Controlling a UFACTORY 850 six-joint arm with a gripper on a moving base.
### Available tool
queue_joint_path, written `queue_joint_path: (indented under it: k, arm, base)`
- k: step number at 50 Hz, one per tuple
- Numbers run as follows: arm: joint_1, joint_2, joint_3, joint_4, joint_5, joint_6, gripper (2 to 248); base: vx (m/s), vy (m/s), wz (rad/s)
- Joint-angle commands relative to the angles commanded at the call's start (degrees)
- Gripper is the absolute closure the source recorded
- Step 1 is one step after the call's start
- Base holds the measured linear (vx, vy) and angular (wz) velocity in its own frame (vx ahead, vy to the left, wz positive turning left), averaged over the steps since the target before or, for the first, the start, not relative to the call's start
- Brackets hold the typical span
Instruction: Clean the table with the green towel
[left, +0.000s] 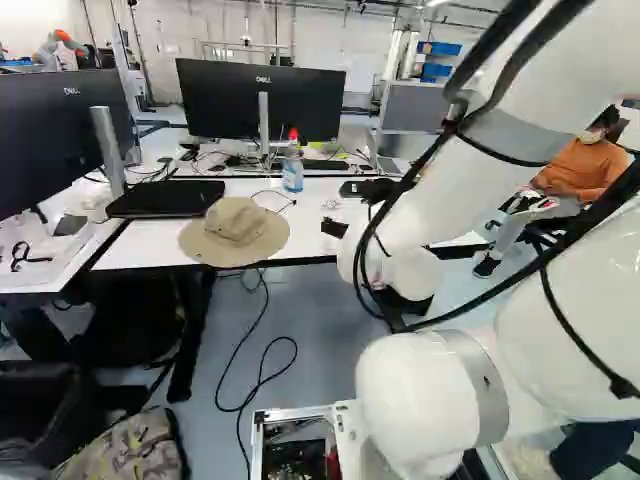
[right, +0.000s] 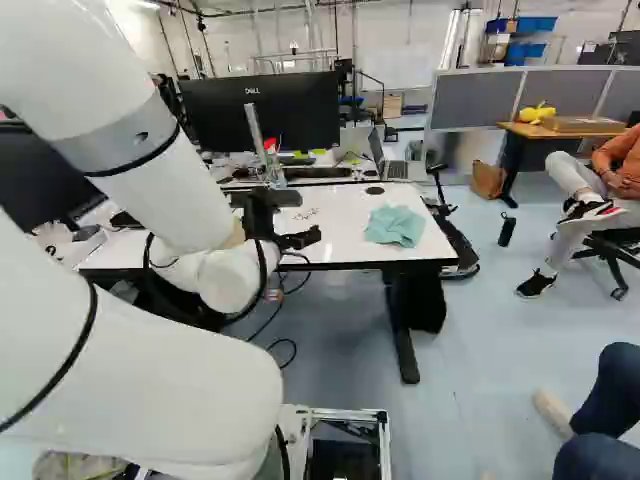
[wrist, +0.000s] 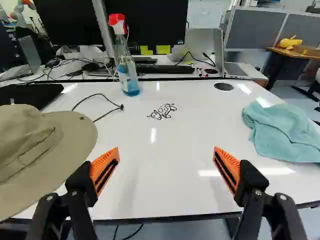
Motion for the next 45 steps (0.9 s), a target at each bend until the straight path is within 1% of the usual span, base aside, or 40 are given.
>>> queue_joint_path:
  k: [1,33,45]
  arm:
    - [-0.8,-1.0,-0.9,0.0,0.0,0.0,3]
    - [-5.6,-7.5,-6.6,0.0,0.0,0.0,3]
    - [-7.7,-8.9,-7.9,0.0,0.0,0.0,3]
  base:
    - [0.000,0.000,0.000]
    - [0.000,0.000,0.000]
    - [0.000,0.000,0.000]
